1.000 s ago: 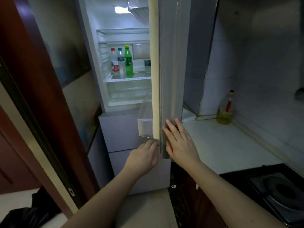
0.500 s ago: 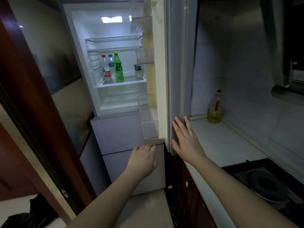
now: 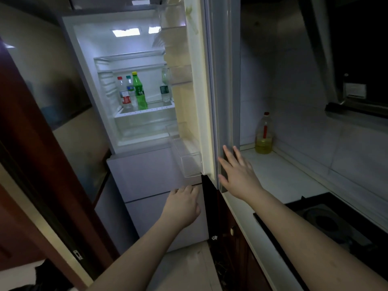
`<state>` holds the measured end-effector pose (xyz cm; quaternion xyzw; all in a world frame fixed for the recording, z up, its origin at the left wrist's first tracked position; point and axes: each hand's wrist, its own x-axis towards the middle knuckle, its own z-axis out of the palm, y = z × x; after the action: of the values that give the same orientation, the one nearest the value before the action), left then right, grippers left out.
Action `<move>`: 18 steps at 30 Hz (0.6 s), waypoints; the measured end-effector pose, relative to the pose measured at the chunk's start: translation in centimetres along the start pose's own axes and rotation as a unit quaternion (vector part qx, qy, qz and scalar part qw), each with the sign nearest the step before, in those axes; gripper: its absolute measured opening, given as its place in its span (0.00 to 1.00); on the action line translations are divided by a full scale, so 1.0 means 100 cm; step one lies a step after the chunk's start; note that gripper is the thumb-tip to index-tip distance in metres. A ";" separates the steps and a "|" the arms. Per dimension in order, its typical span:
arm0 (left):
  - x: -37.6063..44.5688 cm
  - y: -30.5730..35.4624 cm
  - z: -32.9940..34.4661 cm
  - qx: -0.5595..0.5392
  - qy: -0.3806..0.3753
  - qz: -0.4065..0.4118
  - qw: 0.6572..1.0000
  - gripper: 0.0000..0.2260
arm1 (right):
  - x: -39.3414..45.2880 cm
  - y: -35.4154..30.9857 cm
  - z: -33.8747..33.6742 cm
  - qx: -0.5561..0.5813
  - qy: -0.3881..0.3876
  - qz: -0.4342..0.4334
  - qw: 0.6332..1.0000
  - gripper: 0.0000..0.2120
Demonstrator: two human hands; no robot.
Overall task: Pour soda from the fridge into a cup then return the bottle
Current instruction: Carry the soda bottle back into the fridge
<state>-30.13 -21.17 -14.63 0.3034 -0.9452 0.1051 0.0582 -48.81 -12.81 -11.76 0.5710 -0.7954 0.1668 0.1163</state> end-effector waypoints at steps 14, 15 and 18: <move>-0.006 0.038 -0.004 -0.056 0.052 0.119 0.990 0.26 | -0.062 0.003 -0.020 -0.055 -0.010 0.092 0.994 0.27; -0.006 0.041 -0.003 -0.054 0.058 0.127 0.989 0.26 | -0.069 0.003 -0.022 -0.064 -0.008 0.100 0.993 0.27; -0.008 0.052 0.000 -0.059 0.063 0.150 0.985 0.26 | -0.091 0.004 -0.029 -0.085 -0.013 0.131 0.988 0.27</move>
<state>-32.54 -16.57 -15.61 0.1469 -0.9791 0.0756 0.1186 -46.25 -3.65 -12.52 0.4523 -0.8760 0.1045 0.1312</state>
